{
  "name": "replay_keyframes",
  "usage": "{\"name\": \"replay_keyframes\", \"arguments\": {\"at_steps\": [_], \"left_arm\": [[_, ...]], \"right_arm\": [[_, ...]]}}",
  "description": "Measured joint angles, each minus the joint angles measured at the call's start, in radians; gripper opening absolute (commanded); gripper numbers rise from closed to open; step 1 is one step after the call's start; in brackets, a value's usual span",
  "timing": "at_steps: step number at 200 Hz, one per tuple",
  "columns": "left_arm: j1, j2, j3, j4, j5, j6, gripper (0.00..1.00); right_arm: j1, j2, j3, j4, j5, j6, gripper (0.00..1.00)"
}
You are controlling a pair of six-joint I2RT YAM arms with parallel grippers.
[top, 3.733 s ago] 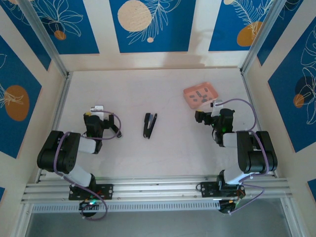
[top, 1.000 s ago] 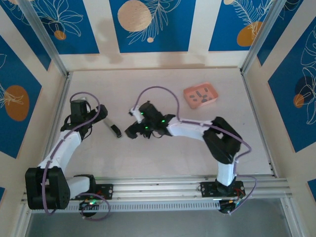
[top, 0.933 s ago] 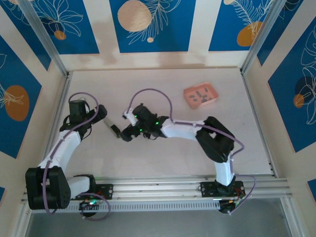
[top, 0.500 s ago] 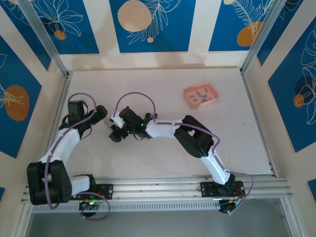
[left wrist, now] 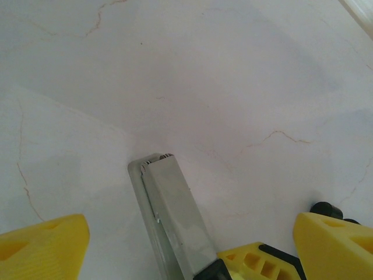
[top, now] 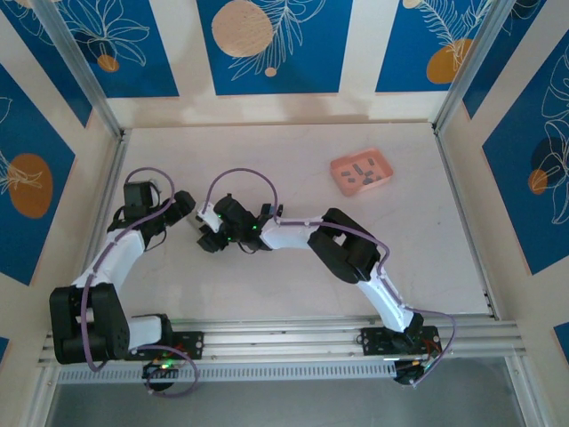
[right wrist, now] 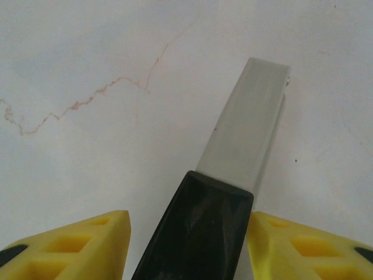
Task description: Load the staples into the stapler
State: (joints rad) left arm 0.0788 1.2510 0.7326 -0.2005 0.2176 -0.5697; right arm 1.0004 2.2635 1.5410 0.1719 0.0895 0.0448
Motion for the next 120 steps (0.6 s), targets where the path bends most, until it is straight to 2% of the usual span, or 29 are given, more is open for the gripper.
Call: {"name": "replay_keyframes", "arguments": {"at_steps": [48,120], "left_arm": [[0.0,0.001,0.017,-0.002,0.019,0.004,0.85],[0.0,-0.01,0.037,-0.018,0.064,0.03,0.8]], "right_arm": [[0.0,-0.029,-0.092,0.099,-0.015,-0.033,0.35],[-0.025,-0.245,-0.344,0.114,-0.084,-0.066,0.3]]}}
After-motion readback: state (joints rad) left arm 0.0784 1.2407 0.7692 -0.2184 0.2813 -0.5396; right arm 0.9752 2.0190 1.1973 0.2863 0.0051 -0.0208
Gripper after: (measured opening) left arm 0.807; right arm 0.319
